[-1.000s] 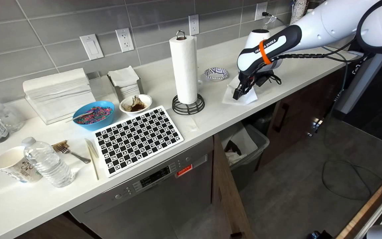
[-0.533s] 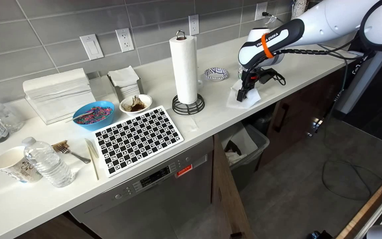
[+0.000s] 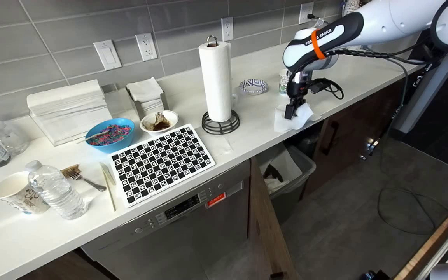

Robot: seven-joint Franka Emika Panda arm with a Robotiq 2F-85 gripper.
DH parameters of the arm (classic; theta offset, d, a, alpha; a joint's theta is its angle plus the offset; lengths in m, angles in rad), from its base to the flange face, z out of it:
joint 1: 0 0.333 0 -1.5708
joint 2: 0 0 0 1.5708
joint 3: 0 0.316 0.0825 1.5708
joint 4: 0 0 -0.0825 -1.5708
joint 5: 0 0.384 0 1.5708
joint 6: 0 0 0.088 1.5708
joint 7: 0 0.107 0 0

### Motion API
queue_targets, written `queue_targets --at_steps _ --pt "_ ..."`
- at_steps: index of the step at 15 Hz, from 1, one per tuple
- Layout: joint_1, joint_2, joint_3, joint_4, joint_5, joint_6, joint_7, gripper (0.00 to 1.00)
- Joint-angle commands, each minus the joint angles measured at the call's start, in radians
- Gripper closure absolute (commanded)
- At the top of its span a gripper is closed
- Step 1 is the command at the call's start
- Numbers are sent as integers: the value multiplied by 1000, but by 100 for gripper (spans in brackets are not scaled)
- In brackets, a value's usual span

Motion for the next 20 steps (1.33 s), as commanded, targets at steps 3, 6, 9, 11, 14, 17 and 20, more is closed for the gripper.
queue_targets --at_steps 3,6,9,11,14,17,20 --pt "-41 -94 6 -67 100 -89 -61 100" --pt "-53 -159 -5 -127 146 -108 -78 100" --pt "-73 -223 -14 -200 202 -144 -103 100" --pt "-79 -276 -28 -266 231 -137 -123 100" --pt "-77 -351 -52 -374 279 -85 -155 100" --pt "-75 -445 -70 -512 365 16 -240 100" --pt "-77 -524 -78 -648 540 157 -404 100"
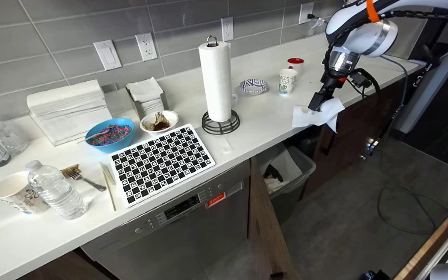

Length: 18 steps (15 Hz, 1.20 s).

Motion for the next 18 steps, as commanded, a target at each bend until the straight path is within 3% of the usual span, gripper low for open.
queue_targets --at_steps 1,4,9,10,18 --pt "5 -136 -18 -214 198 160 -199 100" --pt "29 -180 -51 -308 309 237 -309 100" --pt "76 -179 -90 -431 320 483 -298 100" --pt "74 -159 -97 -375 292 418 -284 100" --pt "84 -141 -101 -400 303 458 -268 100"
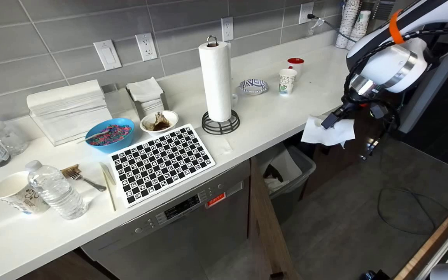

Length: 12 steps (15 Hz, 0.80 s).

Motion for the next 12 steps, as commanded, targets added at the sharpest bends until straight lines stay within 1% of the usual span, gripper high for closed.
queue_targets --at_steps 1,3,4,6,8,9,10,12 --pt "24 50 -22 24 12 -17 21 100" --pt "27 98 -13 38 15 -53 -4 100" --pt "25 124 -7 46 14 -94 -33 100" --pt "22 161 -3 50 -5 -152 -46 100" --pt "20 197 -2 52 -14 -182 -48 100" --pt "12 216 0 58 -1 -198 -52 100" --pt "8 239 2 63 12 -201 -47 100" --pt "-3 279 13 75 43 -185 -75 100"
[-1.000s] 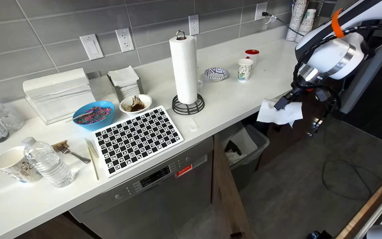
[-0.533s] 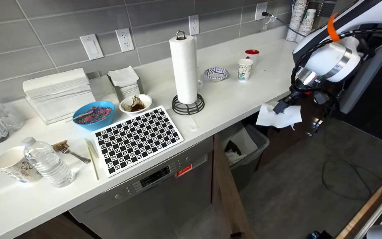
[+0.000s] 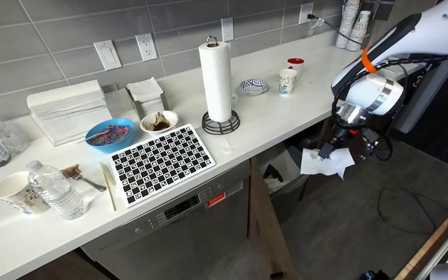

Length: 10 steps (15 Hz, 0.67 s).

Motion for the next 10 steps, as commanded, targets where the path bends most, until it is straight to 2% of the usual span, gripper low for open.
queue_targets --at_steps 1,10 --pt "-30 90 17 48 62 -12 -60 100" --pt "-79 270 51 155 289 24 -319 100"
